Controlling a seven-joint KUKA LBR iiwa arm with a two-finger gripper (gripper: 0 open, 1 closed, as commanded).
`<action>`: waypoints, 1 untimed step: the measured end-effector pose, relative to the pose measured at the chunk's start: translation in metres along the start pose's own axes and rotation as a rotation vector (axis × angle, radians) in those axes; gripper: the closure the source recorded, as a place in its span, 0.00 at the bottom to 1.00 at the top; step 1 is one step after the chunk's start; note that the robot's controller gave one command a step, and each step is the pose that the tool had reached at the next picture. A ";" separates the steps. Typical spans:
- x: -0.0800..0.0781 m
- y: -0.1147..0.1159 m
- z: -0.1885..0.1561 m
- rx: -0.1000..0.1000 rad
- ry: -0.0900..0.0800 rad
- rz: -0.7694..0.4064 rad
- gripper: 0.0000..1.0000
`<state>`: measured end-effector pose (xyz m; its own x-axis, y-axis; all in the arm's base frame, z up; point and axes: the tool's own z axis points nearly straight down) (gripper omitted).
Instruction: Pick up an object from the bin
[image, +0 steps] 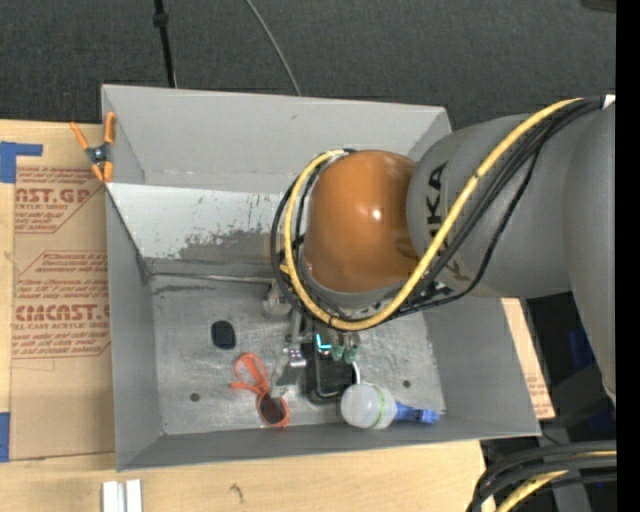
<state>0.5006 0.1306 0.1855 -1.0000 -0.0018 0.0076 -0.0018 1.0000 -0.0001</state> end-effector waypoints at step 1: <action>-0.002 -0.001 -0.004 -0.001 -0.008 0.001 0.00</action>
Offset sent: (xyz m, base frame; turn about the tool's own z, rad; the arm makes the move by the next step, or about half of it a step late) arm -0.0001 0.0033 -0.1155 0.1056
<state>0.5026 0.1301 0.1894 -1.0000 -0.0011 0.0001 -0.0011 1.0000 0.0012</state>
